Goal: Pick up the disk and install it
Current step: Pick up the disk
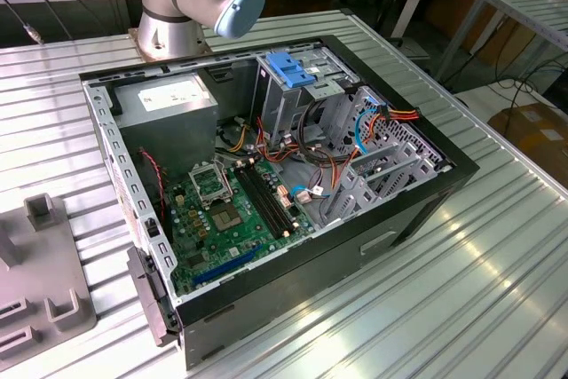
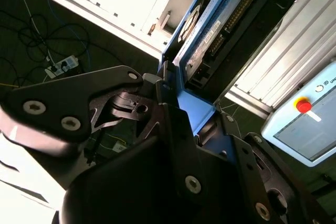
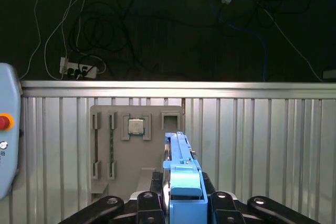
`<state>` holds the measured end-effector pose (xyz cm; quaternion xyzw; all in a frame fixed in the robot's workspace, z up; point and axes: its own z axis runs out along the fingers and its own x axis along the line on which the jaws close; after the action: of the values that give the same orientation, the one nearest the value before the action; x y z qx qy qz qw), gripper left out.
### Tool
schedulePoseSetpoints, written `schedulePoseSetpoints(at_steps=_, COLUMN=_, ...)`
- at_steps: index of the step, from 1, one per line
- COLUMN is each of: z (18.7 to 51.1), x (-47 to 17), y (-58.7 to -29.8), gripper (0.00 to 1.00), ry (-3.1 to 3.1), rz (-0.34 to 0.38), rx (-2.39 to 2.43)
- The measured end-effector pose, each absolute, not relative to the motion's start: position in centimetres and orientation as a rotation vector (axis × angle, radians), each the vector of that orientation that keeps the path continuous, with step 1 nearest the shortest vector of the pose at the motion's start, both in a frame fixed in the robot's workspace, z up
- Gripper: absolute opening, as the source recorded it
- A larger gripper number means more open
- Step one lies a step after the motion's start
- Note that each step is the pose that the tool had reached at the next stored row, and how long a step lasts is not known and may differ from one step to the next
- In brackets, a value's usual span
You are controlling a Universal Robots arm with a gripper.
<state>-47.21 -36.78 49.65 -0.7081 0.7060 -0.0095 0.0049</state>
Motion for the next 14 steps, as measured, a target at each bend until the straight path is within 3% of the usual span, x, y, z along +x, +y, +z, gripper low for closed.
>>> schedulePoseSetpoints(at_steps=14, z=49.6, x=-45.2, y=-36.8, gripper=0.37, ry=2.211, rz=-0.03, rx=-2.218)
